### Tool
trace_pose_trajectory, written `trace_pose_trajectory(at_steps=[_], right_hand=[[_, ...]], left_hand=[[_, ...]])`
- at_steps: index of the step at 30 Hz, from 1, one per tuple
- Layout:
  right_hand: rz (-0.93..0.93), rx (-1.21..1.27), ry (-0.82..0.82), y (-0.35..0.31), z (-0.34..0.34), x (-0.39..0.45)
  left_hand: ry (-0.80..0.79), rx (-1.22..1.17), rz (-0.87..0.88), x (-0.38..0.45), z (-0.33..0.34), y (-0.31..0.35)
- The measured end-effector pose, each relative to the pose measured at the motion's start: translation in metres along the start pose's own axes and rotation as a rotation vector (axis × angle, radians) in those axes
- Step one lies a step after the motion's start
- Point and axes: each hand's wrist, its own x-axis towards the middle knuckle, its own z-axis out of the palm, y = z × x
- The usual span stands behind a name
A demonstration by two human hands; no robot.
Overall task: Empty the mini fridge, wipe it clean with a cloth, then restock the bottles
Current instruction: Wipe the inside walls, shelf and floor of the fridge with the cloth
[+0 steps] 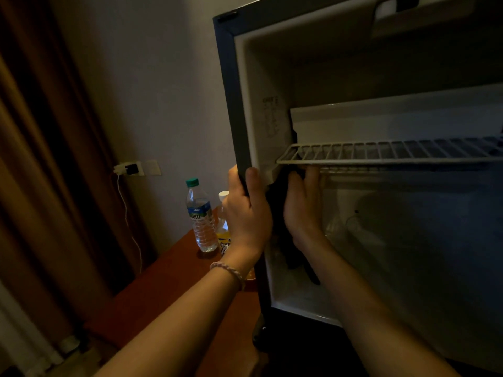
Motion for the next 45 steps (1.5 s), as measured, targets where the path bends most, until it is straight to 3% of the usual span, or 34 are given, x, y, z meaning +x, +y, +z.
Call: trace_pose_trajectory(at_steps=[8,21,37,45], right_hand=[[-0.140,0.021,0.021,0.005,0.000,-0.006],[0.023,-0.035,0.059,0.030,0.010,0.061],[-0.142,0.002,-0.027,0.007,-0.003,-0.003],[-0.087,-0.041,0.021,0.011,0.000,0.022]], left_hand=[[-0.003,-0.028,-0.014,-0.001,-0.001,-0.001],[0.004,-0.033,-0.011,0.000,-0.001,-0.006],[-0.006,-0.024,-0.032,-0.002,-0.002,-0.001],[0.012,-0.023,-0.004,-0.002,-0.001,0.001]])
